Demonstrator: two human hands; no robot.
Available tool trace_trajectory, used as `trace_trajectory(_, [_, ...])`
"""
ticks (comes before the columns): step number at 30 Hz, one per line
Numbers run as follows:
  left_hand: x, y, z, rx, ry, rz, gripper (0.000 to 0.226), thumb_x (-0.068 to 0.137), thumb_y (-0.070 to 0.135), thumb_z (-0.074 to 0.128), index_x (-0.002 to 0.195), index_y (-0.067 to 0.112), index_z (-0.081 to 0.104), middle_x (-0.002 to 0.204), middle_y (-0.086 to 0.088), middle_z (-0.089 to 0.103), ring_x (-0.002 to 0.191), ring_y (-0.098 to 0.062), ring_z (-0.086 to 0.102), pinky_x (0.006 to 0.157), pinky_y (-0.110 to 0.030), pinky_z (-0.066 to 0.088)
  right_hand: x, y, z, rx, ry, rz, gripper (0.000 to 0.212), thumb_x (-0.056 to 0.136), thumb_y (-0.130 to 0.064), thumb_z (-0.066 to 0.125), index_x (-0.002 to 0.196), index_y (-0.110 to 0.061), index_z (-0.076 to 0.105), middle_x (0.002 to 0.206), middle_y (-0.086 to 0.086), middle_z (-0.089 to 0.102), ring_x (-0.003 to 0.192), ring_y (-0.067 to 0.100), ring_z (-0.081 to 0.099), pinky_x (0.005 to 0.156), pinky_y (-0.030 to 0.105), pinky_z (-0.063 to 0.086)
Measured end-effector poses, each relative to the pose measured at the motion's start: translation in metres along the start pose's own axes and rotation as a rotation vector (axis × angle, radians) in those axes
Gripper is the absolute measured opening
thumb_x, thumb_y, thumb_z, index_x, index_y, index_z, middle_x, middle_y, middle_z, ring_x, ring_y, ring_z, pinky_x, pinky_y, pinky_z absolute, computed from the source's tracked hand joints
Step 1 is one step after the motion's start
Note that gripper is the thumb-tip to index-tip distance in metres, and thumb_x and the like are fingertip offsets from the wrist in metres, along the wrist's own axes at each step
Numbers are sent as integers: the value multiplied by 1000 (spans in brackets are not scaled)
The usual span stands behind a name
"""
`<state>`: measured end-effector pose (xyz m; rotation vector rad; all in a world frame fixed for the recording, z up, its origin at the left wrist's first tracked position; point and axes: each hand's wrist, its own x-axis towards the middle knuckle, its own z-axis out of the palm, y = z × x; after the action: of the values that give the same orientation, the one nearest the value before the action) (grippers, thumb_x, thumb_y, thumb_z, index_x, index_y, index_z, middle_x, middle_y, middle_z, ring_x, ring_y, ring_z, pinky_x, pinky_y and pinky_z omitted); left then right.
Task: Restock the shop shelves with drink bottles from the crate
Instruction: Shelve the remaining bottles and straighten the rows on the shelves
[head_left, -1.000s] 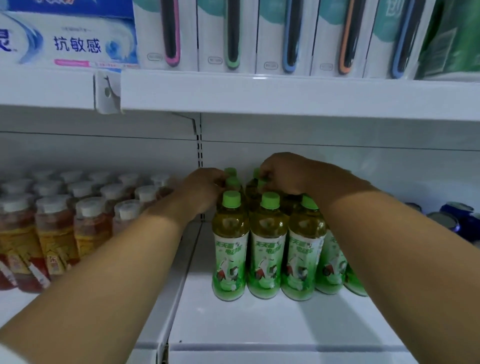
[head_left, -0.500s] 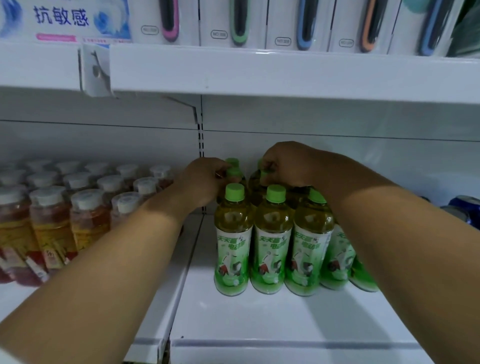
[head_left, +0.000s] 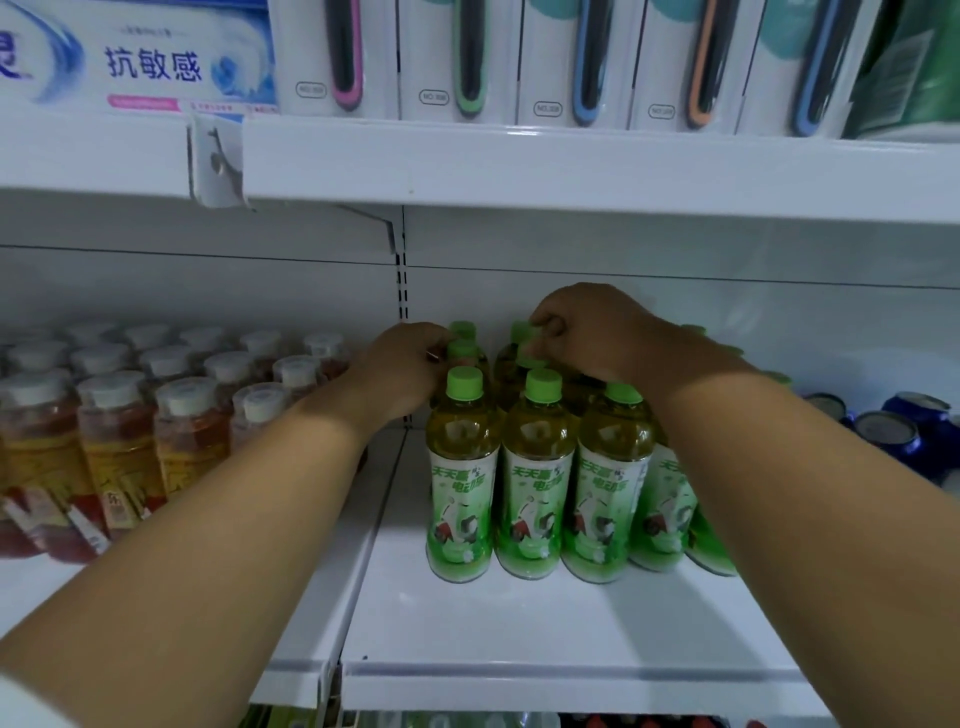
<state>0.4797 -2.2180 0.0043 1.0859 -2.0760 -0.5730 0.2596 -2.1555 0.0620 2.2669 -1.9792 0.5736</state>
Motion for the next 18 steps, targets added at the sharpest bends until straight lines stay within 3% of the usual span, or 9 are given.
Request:
trace_trajectory(3, [-9, 5, -2, -41, 36, -13, 1, 88, 36, 71, 87, 35, 71, 96, 13, 72, 88, -2, 65, 83, -30, 53, -27, -7, -4, 104, 189, 19, 34, 99, -36, 59, 127, -17, 65, 118, 1, 69, 110, 17, 61, 88, 24, 42])
trace_trajectory(7, [-28, 16, -5, -9, 246, -131, 26, 98, 30, 63, 123, 25, 68, 123, 4, 67, 103, -8, 60, 87, -19, 43, -72, -27, 4, 184, 474, -11, 18, 101, -24, 55, 111, -16, 68, 102, 1, 69, 89, 16, 60, 74, 28, 46])
trace_trajectory(9, [-53, 28, -2, -39, 428, -132, 21, 99, 24, 60, 118, 24, 69, 116, 5, 68, 99, -7, 61, 77, -5, 40, -102, -41, 15, 285, 543, -73, 12, 98, -20, 58, 104, -18, 69, 91, -3, 66, 82, 14, 58, 66, 28, 46])
trace_trajectory(11, [-88, 49, 5, -41, 579, -44, 13, 98, 23, 60, 106, 28, 69, 101, 9, 69, 87, 0, 61, 69, 2, 38, -128, -54, 27, 339, 547, -130, 11, 97, -19, 59, 100, -19, 69, 88, -6, 64, 82, 11, 57, 69, 26, 46])
trace_trajectory(13, [-124, 72, 14, 27, 665, 59, 13, 95, 27, 58, 99, 30, 69, 92, 14, 66, 83, 2, 60, 73, -3, 41, -146, -63, 38, 384, 530, -189, 8, 96, -17, 62, 96, -17, 69, 86, -5, 64, 81, 10, 57, 72, 27, 47])
trace_trajectory(16, [-178, 101, 26, 72, 701, 126, 16, 95, 28, 55, 95, 24, 71, 87, 19, 63, 86, -2, 62, 77, -22, 51, -172, -77, 49, 527, 478, -245, 6, 94, -17, 63, 94, -16, 69, 86, -4, 65, 82, 11, 57, 73, 27, 46])
trace_trajectory(18, [-215, 113, 30, 65, 713, 82, 17, 96, 26, 54, 95, 22, 71, 87, 14, 65, 85, -9, 65, 74, -35, 55, -190, -91, 55, 616, 448, -293, 8, 93, -21, 61, 93, -19, 69, 85, -7, 64, 80, 5, 53, 71, 17, 41])
